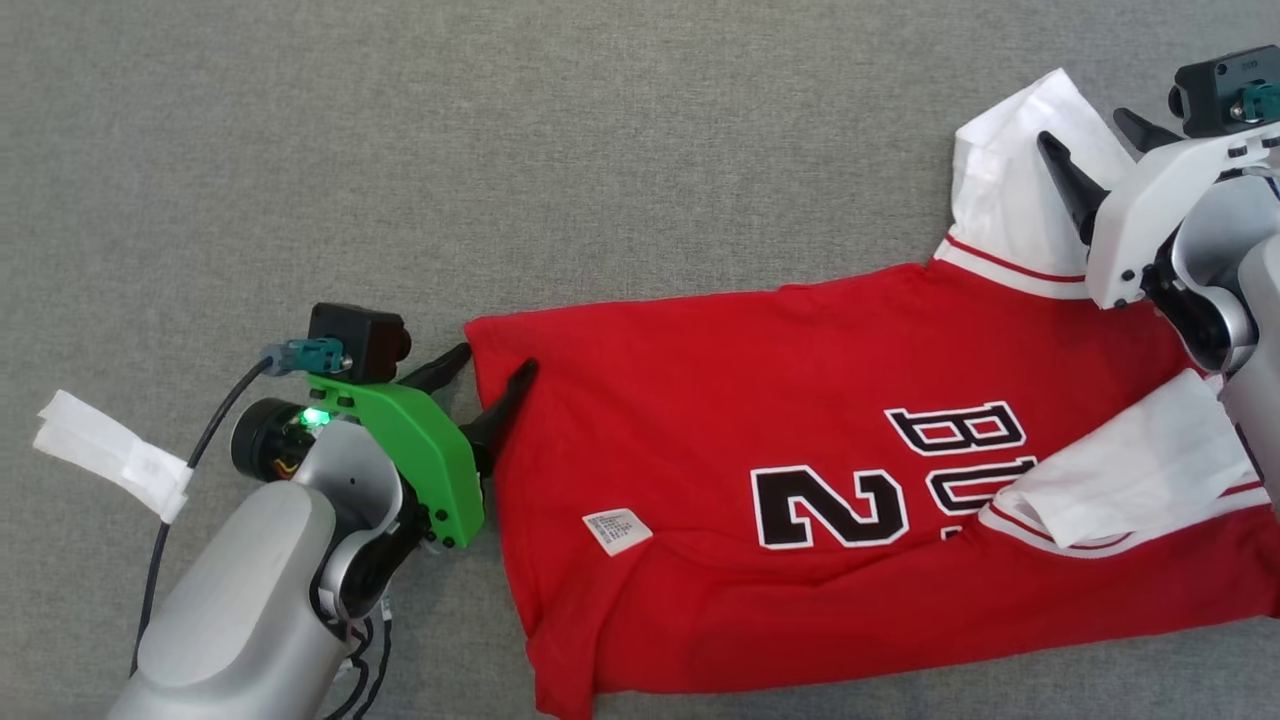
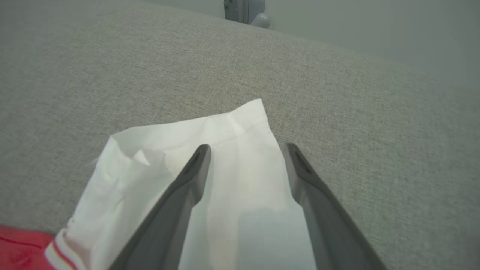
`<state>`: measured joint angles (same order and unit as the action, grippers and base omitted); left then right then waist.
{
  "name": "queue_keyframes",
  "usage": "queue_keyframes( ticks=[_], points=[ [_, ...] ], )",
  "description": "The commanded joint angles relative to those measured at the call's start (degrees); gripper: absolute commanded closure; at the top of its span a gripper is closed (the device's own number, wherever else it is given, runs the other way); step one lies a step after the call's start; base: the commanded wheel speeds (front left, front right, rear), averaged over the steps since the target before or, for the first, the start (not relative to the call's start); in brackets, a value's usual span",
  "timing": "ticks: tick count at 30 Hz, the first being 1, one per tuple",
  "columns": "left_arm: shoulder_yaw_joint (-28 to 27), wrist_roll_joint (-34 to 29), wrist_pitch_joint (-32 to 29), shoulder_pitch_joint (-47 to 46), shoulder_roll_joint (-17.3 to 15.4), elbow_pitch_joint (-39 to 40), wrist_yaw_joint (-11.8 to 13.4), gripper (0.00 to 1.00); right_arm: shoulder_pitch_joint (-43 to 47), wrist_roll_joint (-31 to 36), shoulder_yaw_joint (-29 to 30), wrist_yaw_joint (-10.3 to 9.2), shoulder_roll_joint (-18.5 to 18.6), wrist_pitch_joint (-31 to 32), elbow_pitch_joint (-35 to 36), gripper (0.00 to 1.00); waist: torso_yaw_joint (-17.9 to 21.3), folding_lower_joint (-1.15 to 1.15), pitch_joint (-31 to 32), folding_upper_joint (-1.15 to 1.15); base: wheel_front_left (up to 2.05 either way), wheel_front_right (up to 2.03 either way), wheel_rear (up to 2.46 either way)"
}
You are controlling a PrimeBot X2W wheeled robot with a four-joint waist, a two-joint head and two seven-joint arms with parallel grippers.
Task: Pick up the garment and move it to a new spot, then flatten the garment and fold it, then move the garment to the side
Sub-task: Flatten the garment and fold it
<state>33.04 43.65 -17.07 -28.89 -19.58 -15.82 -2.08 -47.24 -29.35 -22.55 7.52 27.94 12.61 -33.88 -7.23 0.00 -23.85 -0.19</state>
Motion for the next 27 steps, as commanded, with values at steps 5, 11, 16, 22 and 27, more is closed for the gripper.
queue_keyframes(
  ticks=[5, 11, 16, 22, 27],
  points=[
    [1.4, 0.8, -0.2, -1.5, 1.4, -3.8, -1.7, 0.00, -3.5, 0.8, -1.7, -0.07, 0.0, -2.3, -5.8, 0.00, -2.3, 0.00, -1.6, 0.19, 0.00, 0.00, 0.00],
    [2.9, 1.6, -0.4, -2.4, 3.2, -6.2, -3.4, 0.60, -5.8, 0.1, -4.2, -0.07, -1.0, -3.3, -11.7, 0.00, -2.8, 0.00, -1.6, 0.19, 0.00, 0.00, 0.00],
    [3.8, 2.8, 0.2, -3.4, 4.1, -6.8, -4.3, 1.00, -6.4, -2.7, -6.4, -0.05, -1.8, -3.8, -13.3, 1.00, -2.7, 0.00, -1.8, 0.19, 0.00, 0.00, 0.00],
    [2.9, 3.9, 2.4, -4.8, 3.6, -7.3, -4.9, 1.00, -7.9, -6.0, -8.4, -0.07, -0.9, -7.5, -13.1, 1.00, -1.6, 0.00, -0.5, 0.19, 0.00, 0.00, 0.00],
    [0.9, 3.0, 5.8, -6.4, 2.3, -8.4, -4.3, 1.00, -9.1, -7.6, -8.8, -0.07, -0.6, -11.6, -13.6, 1.00, -0.4, 0.00, 1.4, 0.19, 0.00, 0.00, 0.00]
  ],
)
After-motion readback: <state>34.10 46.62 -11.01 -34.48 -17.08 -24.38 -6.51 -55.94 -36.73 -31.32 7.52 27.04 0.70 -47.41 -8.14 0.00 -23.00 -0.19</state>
